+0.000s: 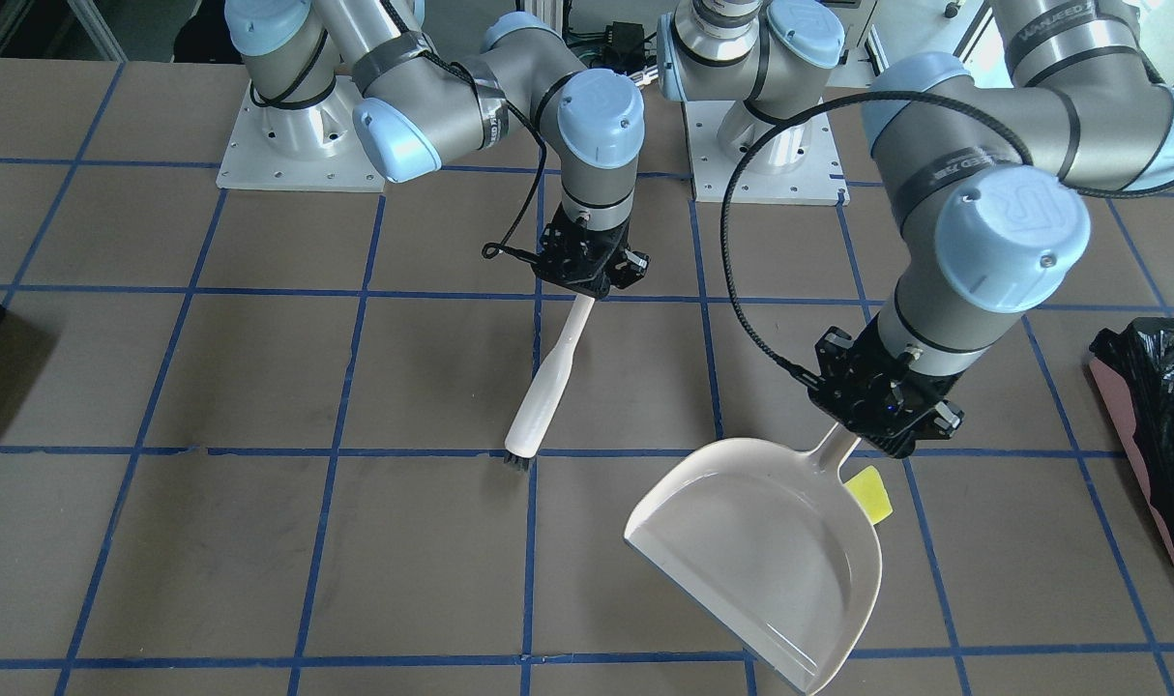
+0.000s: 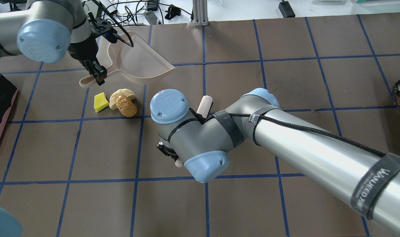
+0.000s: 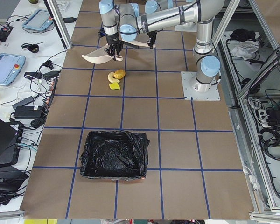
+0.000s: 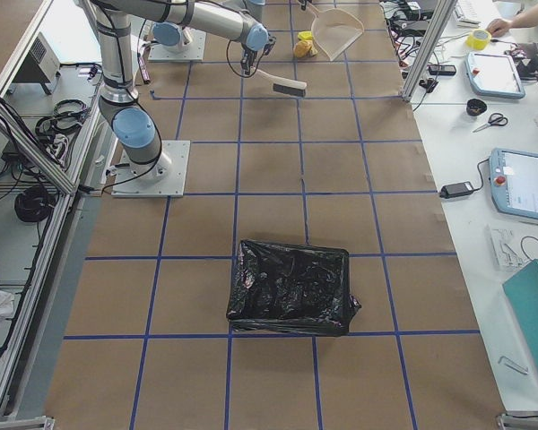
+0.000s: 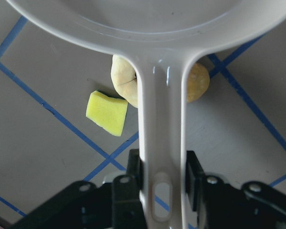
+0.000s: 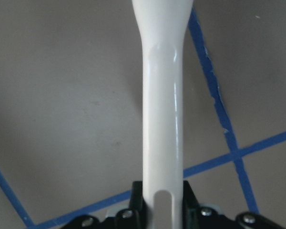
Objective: Sweep and dump trash in nearest bin
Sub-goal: 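Place dustpan beside the trash with left gripper while right gripper brings brush, then sweep the trash pieces into the dustpan with the brush in the right gripper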
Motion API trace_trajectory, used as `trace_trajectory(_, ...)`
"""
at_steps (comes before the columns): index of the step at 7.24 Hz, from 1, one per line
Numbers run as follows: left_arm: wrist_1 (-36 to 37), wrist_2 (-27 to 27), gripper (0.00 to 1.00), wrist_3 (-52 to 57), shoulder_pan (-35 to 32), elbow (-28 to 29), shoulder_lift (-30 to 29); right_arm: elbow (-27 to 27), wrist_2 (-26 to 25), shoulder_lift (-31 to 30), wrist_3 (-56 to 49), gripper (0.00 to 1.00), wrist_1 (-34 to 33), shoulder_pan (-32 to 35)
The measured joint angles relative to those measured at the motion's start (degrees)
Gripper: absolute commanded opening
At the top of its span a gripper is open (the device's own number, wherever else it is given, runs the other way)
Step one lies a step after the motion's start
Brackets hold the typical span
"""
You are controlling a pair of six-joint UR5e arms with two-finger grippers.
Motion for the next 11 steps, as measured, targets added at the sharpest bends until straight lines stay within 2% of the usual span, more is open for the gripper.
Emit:
trace_trajectory(3, -1.0, -2.6, 0.0, 26.8, 11.7, -0.6, 0.7, -10.4, 0.8, 6.9, 2.4, 0.0, 3.5, 2.7)
trace_trajectory(6, 3.6, -3.2, 0.0, 52.9, 22.6, -0.5, -1.7, -19.3, 1.0, 13.5, 6.7, 0.0, 4.2, 5.5)
trace_trajectory(8, 7.0, -2.8, 0.0, 62.2, 25.5, 0.2, -4.5, -26.0, 0.9, 18.1, 9.0, 0.0, 5.6, 7.9)
trace_trajectory(11, 14.9, -2.3, 0.0, 69.0, 27.2, 1.0, -9.8, -36.2, 0.5, 25.1, 10.8, 0.0, 9.3, 10.9)
